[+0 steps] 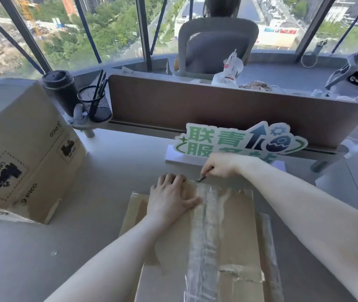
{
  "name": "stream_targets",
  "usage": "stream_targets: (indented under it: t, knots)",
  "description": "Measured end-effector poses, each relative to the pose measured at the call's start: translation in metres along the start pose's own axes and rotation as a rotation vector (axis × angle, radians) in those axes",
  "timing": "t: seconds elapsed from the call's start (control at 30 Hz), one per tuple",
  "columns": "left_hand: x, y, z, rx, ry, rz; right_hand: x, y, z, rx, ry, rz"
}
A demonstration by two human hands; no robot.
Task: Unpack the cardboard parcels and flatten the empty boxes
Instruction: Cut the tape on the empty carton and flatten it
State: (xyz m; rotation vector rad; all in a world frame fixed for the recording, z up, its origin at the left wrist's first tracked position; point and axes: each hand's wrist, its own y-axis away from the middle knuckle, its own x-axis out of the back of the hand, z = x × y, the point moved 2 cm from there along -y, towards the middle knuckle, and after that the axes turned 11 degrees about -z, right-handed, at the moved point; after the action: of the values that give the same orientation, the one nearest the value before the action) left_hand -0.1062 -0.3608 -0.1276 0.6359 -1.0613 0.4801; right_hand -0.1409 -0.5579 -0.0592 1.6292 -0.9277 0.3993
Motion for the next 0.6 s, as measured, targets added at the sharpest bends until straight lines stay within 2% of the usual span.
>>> stream_targets:
  t: [0.33,0.6]
  knots:
    - [-0.001,-0.001,0.001,0.023,-0.100,0.001,-0.007,0.006,0.023,0.018,-0.013,-0.092]
    - [-0.001,-0.001,0.002,0.026,-0.123,0.013,-0.011,0.020,0.037,0.006,0.003,-0.054]
